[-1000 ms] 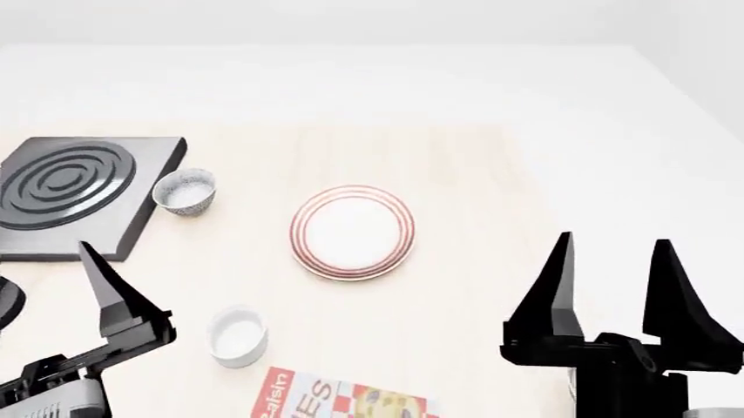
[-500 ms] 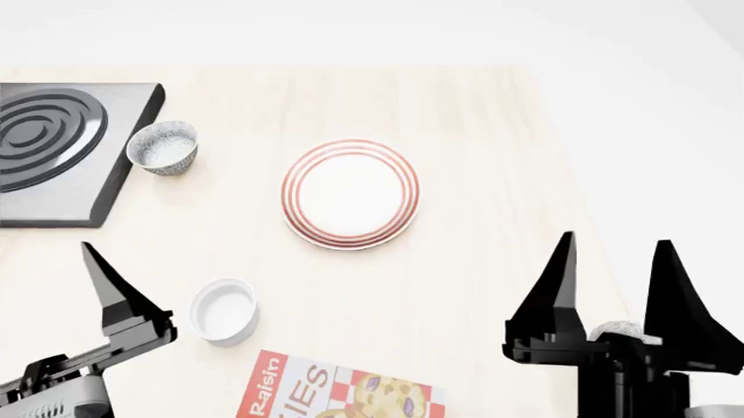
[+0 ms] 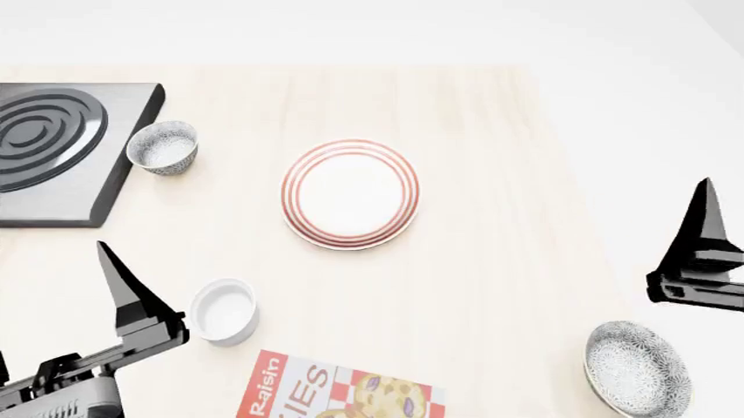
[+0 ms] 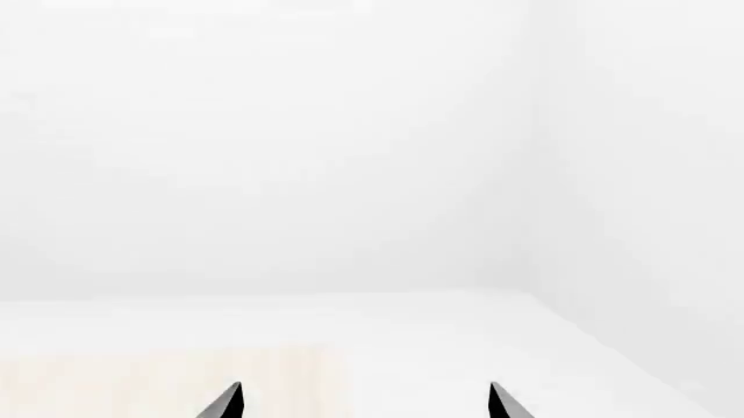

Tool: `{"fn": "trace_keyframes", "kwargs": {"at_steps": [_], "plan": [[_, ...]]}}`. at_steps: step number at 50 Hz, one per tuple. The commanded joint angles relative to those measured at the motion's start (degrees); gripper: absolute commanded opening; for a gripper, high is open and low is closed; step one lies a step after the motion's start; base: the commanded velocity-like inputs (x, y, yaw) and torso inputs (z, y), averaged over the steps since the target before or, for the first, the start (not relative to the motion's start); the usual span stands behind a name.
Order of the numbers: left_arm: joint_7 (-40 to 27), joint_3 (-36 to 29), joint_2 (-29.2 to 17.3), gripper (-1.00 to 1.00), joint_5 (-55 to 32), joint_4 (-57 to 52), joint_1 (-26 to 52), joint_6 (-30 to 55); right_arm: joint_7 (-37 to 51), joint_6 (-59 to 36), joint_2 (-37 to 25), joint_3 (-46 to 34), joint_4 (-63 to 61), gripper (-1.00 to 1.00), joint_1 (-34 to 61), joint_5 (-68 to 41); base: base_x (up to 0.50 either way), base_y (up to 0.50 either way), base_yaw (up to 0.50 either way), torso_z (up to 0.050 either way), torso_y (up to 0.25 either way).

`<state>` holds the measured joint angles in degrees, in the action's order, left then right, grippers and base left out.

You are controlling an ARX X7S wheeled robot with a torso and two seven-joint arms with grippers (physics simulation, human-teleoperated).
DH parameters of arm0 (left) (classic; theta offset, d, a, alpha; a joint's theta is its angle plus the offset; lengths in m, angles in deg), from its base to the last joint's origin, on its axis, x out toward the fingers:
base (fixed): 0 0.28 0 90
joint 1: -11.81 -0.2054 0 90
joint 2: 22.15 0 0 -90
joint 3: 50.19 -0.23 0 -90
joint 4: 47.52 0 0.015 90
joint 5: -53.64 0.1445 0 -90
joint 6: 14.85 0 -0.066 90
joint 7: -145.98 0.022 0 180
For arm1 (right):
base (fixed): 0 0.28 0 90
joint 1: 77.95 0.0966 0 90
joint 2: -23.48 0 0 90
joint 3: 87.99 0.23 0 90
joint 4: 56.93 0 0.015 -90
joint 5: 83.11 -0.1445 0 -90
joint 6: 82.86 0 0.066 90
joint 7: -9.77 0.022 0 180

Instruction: Pick the akita bowl next to the cookies box and place it on the plate.

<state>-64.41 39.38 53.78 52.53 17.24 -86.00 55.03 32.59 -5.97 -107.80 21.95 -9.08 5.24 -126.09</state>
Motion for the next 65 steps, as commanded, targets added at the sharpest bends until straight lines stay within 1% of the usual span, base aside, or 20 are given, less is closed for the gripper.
{"fn": "trace_keyframes", "kwargs": {"at_steps": [1, 3, 4, 7, 9, 14, 20, 25, 26, 33, 35, 37, 43, 47, 53, 54, 55, 57, 62, 65], "plan": [[0.93, 0.78, 0.63, 1.00, 1.36, -1.83, -0.07, 2.05, -1.98, -21.86, -17.90, 20.25, 2.66, 1.00, -5.79, -28.20, 0.00, 0.00, 0.00, 0.000, 0.000], [0.95, 0.61, 0.56, 1.00, 1.50, -1.52, 0.27, 2.43, -3.74, -24.07, -22.81, 19.18, 6.55, 1.00, -6.84, -23.01, 0.00, 0.00, 0.00, 0.000, 0.000], [0.92, 0.58, 0.53, 1.00, 1.53, -1.47, 0.35, 2.57, -5.08, -24.66, -22.99, 20.89, 8.48, 1.00, -6.10, -26.91, 0.00, 0.00, 0.00, 0.000, 0.000], [0.88, 0.34, 0.50, 1.00, 1.62, -1.11, 0.49, 2.78, -9.09, -26.73, -25.32, 27.40, 12.09, 1.00, -6.15, -26.81, 0.00, 0.00, 0.00, 0.000, 0.000], [0.85, 0.13, 0.49, 1.00, 1.88, -1.16, 0.49, 2.94, -11.47, -28.65, -27.19, 28.69, 12.55, 1.00, -8.69, -21.81, 0.00, 0.00, 0.00, 0.000, 0.000], [0.82, -0.37, 0.44, 1.00, 2.32, -1.18, 0.70, 3.42, -18.36, -32.66, -29.60, 32.45, 14.28, 1.00, -11.69, -18.96, 0.00, 0.00, 0.00, 0.000, 0.000], [0.90, -0.86, 0.24, 1.00, 2.40, -0.77, 0.93, 3.72, -33.06, -33.02, -30.50, 33.54, 15.55, 1.00, -13.83, -20.99, 0.00, 0.00, 0.00, 0.000, 0.000], [0.90, -1.39, 0.21, 1.00, 2.60, 0.03, 1.16, 3.57, -40.27, -42.97, -35.58, 36.53, 16.79, 1.00, -18.30, -16.90, 0.00, 0.00, 0.00, 0.000, 0.000], [0.93, -1.54, 0.20, 1.00, 2.68, 0.14, 1.21, 3.62, -41.20, -41.91, -35.59, 36.93, 17.20, 1.00, -18.61, -14.19, 0.00, 0.00, 0.00, 0.000, 0.000], [0.98, -1.75, -0.10, 1.00, 2.25, 0.32, 1.25, 3.74, -40.75, -51.20, -37.08, 38.47, 17.21, 1.00, -18.49, -19.51, 0.00, 0.00, 0.00, 0.000, 0.000], [1.02, -1.89, -0.22, 1.00, 2.34, 0.50, 1.17, 3.51, -46.62, -53.80, -36.02, 41.05, 14.92, 1.00, -18.34, -22.30, 0.00, 0.00, 0.00, 0.000, 0.000], [1.05, -2.06, -0.32, 1.00, 2.49, 0.59, 1.14, 3.34, -47.43, -54.94, -36.36, 41.64, 15.12, 1.00, -18.13, -23.07, 0.00, 0.00, 0.00, 0.000, 0.000], [1.13, -2.47, -0.49, 1.00, 2.36, 1.89, 1.48, 2.92, -56.29, -55.41, -36.85, 43.88, 14.61, 1.00, -19.83, -17.68, 0.00, 0.00, 0.00, 0.000, 0.000], [1.26, -2.85, -0.60, 1.00, 2.41, 0.68, 1.16, 3.84, -53.79, -53.13, -38.41, 42.08, 16.52, 1.00, -19.33, -17.88, 0.00, 0.00, 0.00, 0.000, 0.000], [1.29, -3.30, -0.73, 1.00, 2.68, 0.33, 1.25, 4.77, -57.99, -53.47, -37.12, 43.21, 14.19, 1.00, -20.68, -13.93, 0.00, 0.00, 0.00, 0.000, 0.000], [1.33, -3.45, -0.74, 1.00, 2.78, 0.23, 1.22, 4.93, -56.00, -48.37, -37.16, 41.35, 14.66, 1.00, -21.25, -9.79, 0.00, 0.00, 0.00, 0.000, 0.000], [1.31, -3.52, -0.75, 1.00, 2.86, 0.17, 1.22, 5.05, -56.42, -50.02, -37.62, 41.39, 15.42, 1.00, -20.98, -11.83, 0.00, 0.00, 0.00, 0.000, 0.000], [1.31, -3.64, -0.79, 1.00, 2.91, -0.12, 1.20, 5.41, -59.40, -48.37, -36.28, 41.21, 13.13, 1.00, -23.17, -7.34, 0.00, 0.00, 0.00, 0.000, 0.000], [1.27, -3.80, -0.90, 1.00, 2.85, -0.36, 1.28, 5.93, -52.12, -47.68, -38.20, 38.18, 17.10, 1.00, -20.41, -13.93, 0.00, 0.00, 0.00, 0.000, 0.000], [1.30, -4.22, -0.87, 1.00, 3.01, 0.18, 1.41, 5.96, -52.92, -48.10, -38.01, 38.09, 16.12, 1.00, -21.12, -12.33, 0.00, 0.00, 0.00, 0.000, 0.000]]}}
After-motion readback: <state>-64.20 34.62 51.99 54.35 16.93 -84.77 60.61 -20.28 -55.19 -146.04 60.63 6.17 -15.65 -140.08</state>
